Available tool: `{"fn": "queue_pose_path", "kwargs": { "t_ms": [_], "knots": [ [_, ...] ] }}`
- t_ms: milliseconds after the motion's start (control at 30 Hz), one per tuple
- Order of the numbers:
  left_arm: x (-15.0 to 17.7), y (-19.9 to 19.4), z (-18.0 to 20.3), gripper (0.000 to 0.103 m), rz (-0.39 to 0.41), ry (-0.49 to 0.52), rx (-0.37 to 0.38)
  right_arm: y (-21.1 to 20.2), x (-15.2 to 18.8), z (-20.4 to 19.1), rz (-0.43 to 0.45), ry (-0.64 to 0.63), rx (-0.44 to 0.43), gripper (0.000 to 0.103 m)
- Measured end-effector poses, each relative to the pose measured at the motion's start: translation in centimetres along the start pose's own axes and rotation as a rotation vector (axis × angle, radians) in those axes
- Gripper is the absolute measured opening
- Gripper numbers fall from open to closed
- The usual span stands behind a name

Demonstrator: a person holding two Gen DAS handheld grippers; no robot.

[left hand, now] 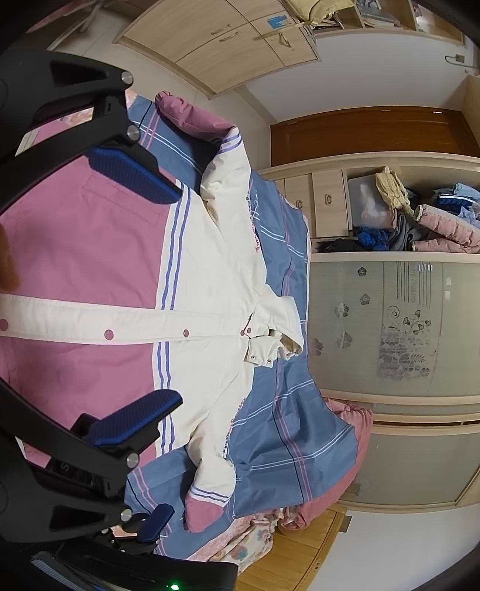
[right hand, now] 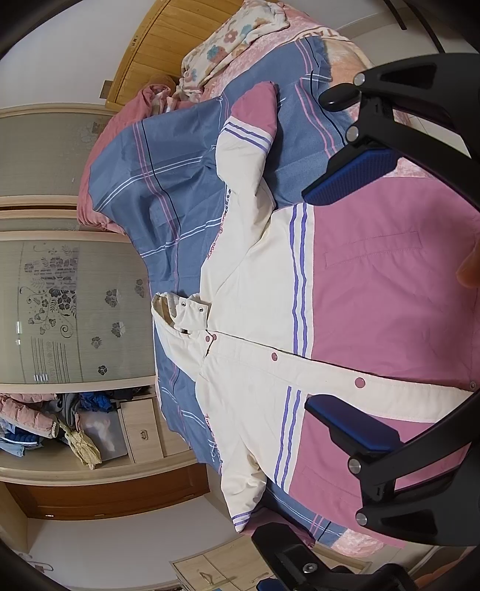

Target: Fold large clothes

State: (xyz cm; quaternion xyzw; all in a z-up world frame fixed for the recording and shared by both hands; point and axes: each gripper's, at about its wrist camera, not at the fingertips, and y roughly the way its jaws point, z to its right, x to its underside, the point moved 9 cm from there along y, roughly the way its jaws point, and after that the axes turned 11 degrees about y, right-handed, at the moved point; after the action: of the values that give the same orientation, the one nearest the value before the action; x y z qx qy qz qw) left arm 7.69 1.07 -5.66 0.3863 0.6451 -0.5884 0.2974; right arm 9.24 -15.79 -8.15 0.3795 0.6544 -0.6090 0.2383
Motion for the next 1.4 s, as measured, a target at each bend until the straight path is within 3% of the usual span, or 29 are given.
{"fn": "queue_pose_path", "kwargs": {
  "t_ms": [1233, 1400],
  "knots": [
    [0.5, 3.0, 0.8, 0.101, -0.036, 0.008, 0.027, 2.6, 0.9, 0.2, -0.053, -0.009, 0.015, 0.102],
    [0.8, 4.7, -2.7, 0.101, -0.030, -0.190, 0.188, 3.1, 1.1, 0.4, -0.065, -0.003, 0.008, 0.102]
  ]
}}
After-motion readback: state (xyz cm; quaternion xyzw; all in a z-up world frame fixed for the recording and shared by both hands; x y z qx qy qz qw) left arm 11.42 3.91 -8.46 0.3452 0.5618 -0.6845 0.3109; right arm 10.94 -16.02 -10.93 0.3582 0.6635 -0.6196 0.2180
